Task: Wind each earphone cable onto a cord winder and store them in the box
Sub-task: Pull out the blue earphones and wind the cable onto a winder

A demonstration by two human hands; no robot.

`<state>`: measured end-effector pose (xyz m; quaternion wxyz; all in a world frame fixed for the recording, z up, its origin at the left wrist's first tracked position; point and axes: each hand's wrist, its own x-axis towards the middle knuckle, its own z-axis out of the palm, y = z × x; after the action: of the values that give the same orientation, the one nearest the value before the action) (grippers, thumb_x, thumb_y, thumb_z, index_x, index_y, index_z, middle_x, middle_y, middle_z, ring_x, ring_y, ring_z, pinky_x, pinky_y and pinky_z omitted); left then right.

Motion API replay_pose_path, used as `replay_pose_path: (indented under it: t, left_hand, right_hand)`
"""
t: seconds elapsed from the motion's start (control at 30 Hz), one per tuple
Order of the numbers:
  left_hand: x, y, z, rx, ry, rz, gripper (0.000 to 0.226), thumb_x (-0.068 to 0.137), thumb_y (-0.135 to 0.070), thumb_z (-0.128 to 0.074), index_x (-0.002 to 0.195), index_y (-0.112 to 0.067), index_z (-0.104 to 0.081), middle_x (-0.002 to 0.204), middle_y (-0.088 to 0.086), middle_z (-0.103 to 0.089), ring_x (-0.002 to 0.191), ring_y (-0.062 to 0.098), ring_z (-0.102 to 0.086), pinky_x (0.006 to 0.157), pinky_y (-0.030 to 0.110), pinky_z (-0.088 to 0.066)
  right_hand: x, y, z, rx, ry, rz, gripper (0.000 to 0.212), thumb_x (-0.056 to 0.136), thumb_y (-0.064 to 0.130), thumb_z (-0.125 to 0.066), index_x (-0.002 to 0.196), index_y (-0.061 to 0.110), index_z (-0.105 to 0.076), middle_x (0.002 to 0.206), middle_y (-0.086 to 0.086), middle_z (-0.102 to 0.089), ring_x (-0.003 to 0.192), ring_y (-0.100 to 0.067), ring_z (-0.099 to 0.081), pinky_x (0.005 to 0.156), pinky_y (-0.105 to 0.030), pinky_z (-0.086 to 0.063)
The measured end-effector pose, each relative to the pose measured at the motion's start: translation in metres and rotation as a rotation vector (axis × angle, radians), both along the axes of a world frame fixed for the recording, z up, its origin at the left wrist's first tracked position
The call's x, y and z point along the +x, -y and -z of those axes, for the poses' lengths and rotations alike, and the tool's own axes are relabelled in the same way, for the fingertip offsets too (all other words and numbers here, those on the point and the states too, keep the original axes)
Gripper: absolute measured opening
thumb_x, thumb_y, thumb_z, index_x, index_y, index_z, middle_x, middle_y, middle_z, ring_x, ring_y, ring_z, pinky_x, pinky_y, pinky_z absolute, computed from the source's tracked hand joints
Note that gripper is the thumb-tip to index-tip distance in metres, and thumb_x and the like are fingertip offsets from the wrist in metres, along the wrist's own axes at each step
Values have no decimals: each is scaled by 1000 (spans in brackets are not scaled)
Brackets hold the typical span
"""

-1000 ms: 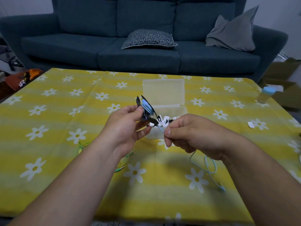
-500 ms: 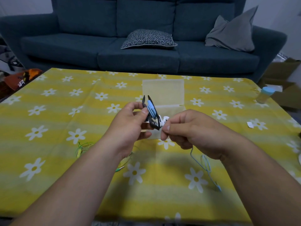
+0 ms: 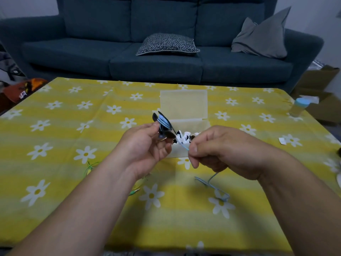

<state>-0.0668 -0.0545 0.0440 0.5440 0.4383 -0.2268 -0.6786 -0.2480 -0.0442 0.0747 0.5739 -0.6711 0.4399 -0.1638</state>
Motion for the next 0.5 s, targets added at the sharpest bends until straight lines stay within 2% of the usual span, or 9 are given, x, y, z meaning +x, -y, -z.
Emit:
replay_pose_path:
  t: [0.17, 0.33, 0.5]
  left_hand:
    - [-2, -1, 1, -1, 115, 44, 17, 103, -12, -44, 92, -9, -56, 75, 11, -65, 51, 17, -59, 47, 23, -47]
    - [-2, -1, 0, -37, 175, 73, 16, 103, -15, -45, 94, -11, -58, 76, 8, -64, 48, 13, -56, 48, 23, -45]
    - [-8, -3, 7, -157, 403, 66, 5, 102, -16, -50, 100, -16, -55, 76, 5, -67, 55, 14, -57, 51, 24, -46]
  right_hand:
    - [3, 0, -2, -34, 81, 47, 22, 79, 20, -57, 64, 7, -66, 48, 4, -29, 46, -12, -22, 45, -23, -19]
    - [-1, 3, -5, -48, 145, 128, 30, 91, 8, -57, 62, 4, -63, 46, 3, -28, 45, -12, -20, 43, -21, -20]
    - [7, -1, -3, -44, 123, 31, 24, 80, 21, -57, 63, 8, -67, 46, 4, -29, 47, -12, -22, 46, -24, -19]
